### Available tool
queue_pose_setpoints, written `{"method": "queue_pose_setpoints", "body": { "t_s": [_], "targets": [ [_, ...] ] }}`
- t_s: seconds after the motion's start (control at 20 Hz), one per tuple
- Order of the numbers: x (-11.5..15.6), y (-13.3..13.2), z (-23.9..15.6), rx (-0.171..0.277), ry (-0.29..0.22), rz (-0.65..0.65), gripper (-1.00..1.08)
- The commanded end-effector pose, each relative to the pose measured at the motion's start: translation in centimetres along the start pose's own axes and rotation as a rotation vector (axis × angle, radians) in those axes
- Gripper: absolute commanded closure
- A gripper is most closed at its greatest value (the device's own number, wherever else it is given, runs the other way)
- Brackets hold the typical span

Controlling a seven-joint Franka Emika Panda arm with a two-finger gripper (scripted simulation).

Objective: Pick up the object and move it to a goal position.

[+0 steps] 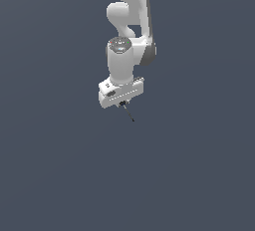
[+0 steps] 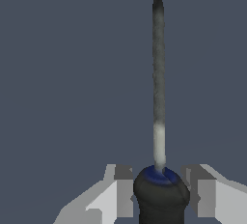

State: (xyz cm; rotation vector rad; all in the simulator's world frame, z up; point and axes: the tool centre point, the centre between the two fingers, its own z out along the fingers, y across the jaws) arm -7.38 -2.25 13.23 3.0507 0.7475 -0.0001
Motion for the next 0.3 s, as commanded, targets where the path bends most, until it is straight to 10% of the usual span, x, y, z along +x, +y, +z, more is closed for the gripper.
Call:
{"method": "queue_pose_setpoints", "body": {
  "t_s": [0.0, 0.25],
  "targets": [
    [-0.12, -0.29, -0.86, 0.0, 0.0, 0.0, 1.08],
    [-0.18, -0.48, -1.49, 0.001, 0.0, 0.0, 1.08]
  ]
}}
